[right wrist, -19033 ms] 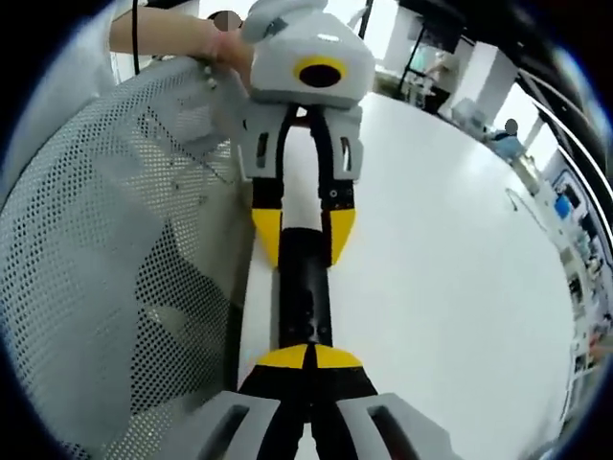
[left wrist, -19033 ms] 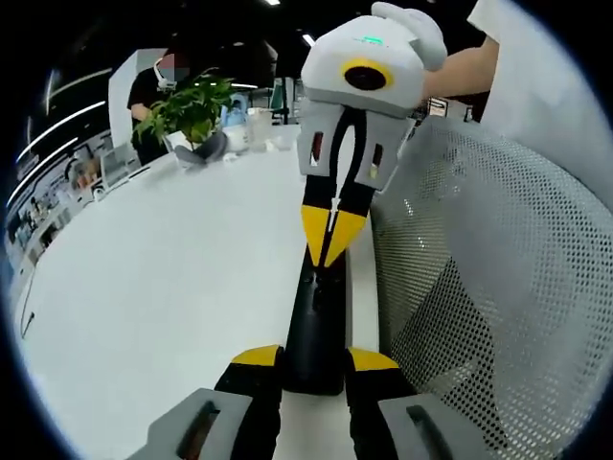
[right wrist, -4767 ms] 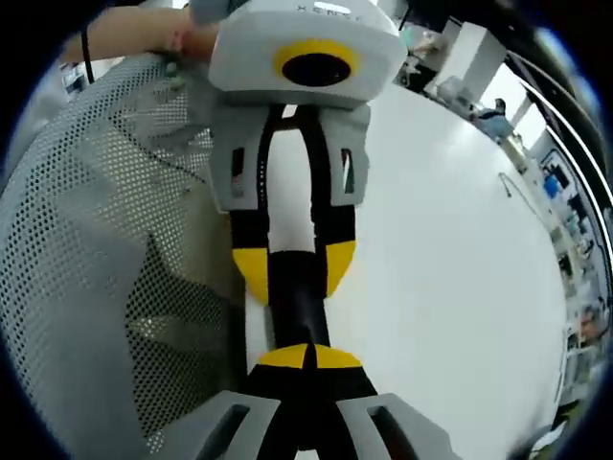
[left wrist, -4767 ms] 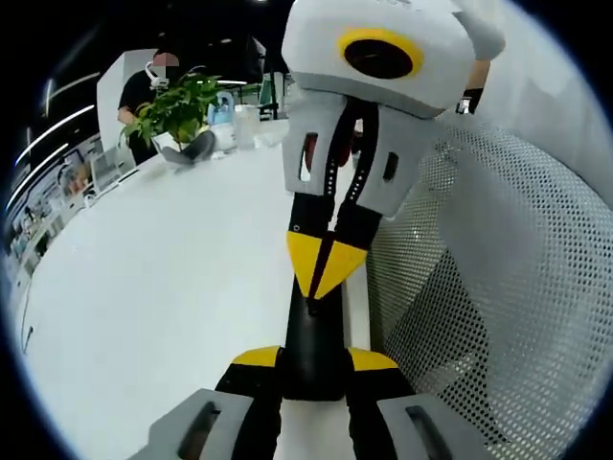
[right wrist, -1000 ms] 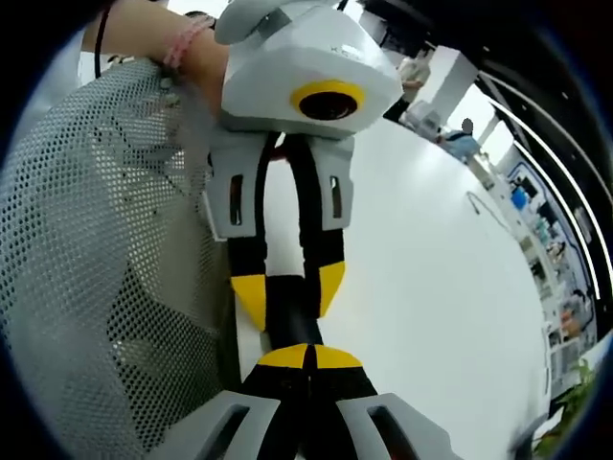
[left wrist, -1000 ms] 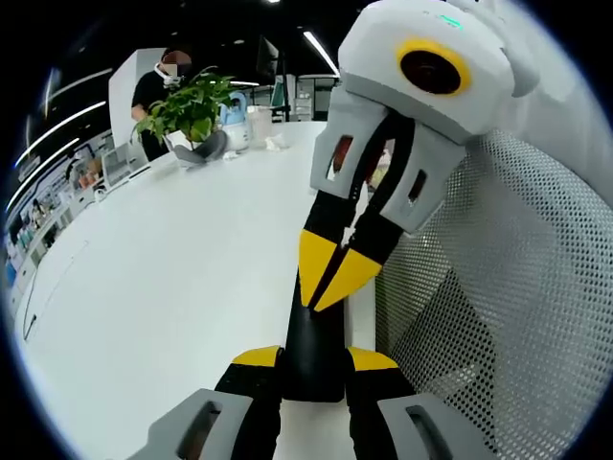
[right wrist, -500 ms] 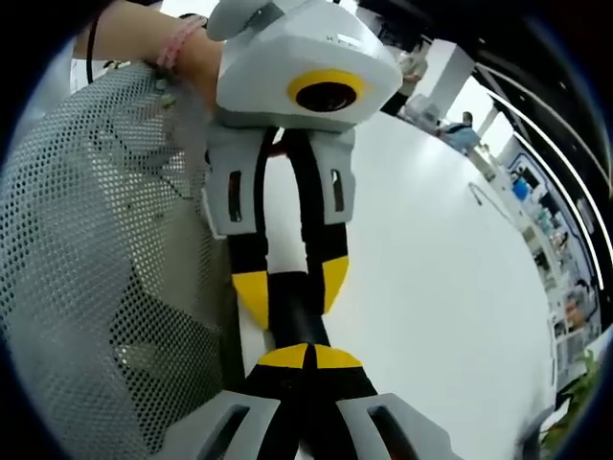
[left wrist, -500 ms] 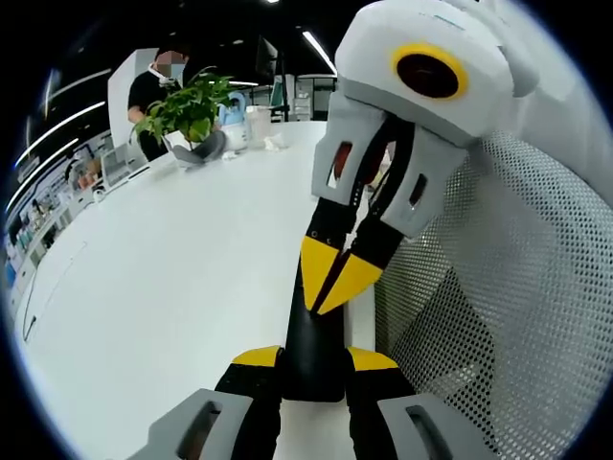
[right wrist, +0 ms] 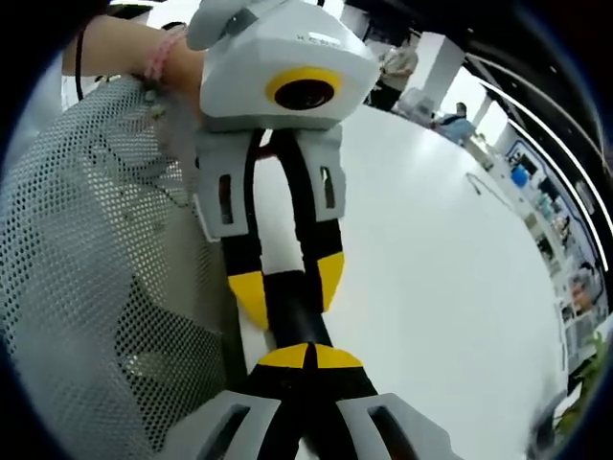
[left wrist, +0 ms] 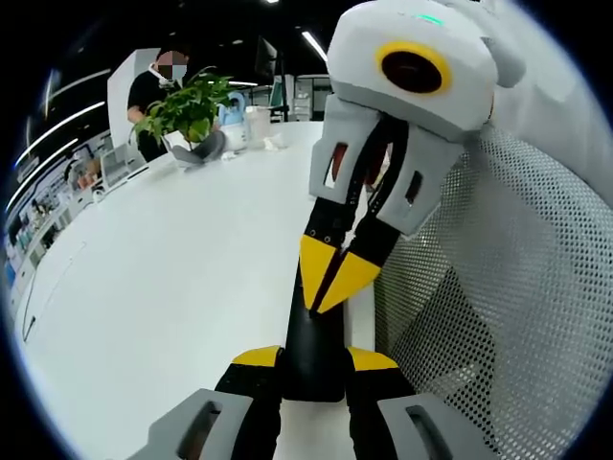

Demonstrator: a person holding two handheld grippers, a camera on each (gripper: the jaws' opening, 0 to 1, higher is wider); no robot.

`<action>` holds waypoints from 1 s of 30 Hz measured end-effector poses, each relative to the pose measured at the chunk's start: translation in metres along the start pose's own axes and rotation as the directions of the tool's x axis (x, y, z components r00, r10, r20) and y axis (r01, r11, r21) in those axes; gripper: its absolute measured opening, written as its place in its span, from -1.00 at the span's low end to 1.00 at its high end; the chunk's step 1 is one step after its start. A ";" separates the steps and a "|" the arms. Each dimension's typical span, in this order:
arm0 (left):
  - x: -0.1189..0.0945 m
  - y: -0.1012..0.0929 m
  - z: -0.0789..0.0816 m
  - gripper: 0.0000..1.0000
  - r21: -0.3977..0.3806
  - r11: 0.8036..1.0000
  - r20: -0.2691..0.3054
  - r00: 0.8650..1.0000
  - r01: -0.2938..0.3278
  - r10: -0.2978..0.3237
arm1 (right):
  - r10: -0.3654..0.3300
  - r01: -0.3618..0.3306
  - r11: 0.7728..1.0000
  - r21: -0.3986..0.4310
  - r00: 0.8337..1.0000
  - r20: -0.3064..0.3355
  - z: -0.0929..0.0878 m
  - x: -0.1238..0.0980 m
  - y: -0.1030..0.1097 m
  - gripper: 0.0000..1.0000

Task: Press the specified remote control buttons in sequence, fully releasing each button before pressing the next.

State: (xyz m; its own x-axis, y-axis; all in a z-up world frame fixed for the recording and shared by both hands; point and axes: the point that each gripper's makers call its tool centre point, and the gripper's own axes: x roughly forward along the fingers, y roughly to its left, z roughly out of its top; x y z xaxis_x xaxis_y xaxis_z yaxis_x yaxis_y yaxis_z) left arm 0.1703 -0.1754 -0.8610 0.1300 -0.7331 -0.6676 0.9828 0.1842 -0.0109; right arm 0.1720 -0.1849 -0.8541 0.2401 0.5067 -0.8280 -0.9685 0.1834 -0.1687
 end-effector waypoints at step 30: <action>-0.001 0.001 0.000 -0.51 -0.009 1.000 0.002 1.000 -0.004 0.004 | 0.001 -0.002 1.000 -0.016 0.999 -0.040 0.001 0.001 -0.001 -1.00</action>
State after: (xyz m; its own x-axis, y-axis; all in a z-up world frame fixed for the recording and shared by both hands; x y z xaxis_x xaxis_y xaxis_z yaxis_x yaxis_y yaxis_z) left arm 0.1707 -0.1744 -0.8607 0.1339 -0.7338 -0.6661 0.9812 0.1924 -0.0148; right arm 0.1732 -0.1835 -0.8544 0.2359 0.4730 -0.8489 -0.9699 0.1692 -0.1753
